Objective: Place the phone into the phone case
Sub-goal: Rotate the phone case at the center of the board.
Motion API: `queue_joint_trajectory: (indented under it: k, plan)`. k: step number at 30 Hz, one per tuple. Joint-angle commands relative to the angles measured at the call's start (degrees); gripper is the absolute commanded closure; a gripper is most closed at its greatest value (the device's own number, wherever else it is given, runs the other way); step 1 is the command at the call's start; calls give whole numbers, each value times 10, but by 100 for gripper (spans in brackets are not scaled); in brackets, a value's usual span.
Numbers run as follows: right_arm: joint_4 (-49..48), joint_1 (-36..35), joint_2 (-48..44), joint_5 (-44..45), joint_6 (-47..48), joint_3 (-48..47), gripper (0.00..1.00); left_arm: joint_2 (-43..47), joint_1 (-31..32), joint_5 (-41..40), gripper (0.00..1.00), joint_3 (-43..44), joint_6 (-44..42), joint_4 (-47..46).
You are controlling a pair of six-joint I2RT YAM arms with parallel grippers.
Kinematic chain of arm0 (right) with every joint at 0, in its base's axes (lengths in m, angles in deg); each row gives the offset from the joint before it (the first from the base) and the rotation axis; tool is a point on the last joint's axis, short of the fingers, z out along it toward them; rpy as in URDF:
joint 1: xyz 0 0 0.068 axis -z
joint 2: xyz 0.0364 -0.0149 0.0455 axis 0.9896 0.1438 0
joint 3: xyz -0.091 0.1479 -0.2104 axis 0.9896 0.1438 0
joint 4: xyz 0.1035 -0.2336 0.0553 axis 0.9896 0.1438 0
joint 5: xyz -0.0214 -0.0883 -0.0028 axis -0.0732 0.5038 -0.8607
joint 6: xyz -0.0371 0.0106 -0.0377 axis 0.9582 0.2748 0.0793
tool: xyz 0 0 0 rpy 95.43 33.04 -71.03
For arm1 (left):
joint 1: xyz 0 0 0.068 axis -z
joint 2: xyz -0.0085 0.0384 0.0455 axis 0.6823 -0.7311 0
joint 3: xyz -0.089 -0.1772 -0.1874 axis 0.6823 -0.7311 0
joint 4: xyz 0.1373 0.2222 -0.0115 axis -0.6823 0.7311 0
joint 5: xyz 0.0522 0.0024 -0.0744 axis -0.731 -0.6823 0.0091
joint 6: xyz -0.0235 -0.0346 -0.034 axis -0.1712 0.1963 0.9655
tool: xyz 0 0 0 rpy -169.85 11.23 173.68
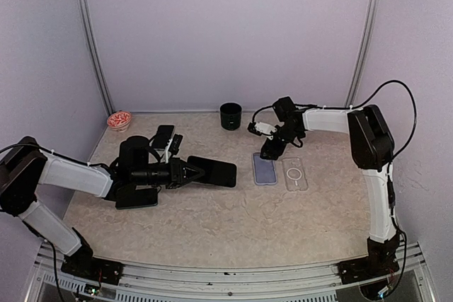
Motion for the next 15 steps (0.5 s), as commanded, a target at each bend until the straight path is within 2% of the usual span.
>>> queue_joint_trajectory:
  k: [1,6,13,15]
  plan:
    - [22,6,22,-17,3,-27,30,4,4,13,100,17,2,-42]
    - [30,9,35,-32,2,-40,39,3,4,12,100,17,3,-44]
    - [43,14,45,-45,-4,-49,59,-5,4,14,100,13,11,-58]
    - [49,14,44,-50,-5,-47,62,-7,4,13,100,12,10,-60]
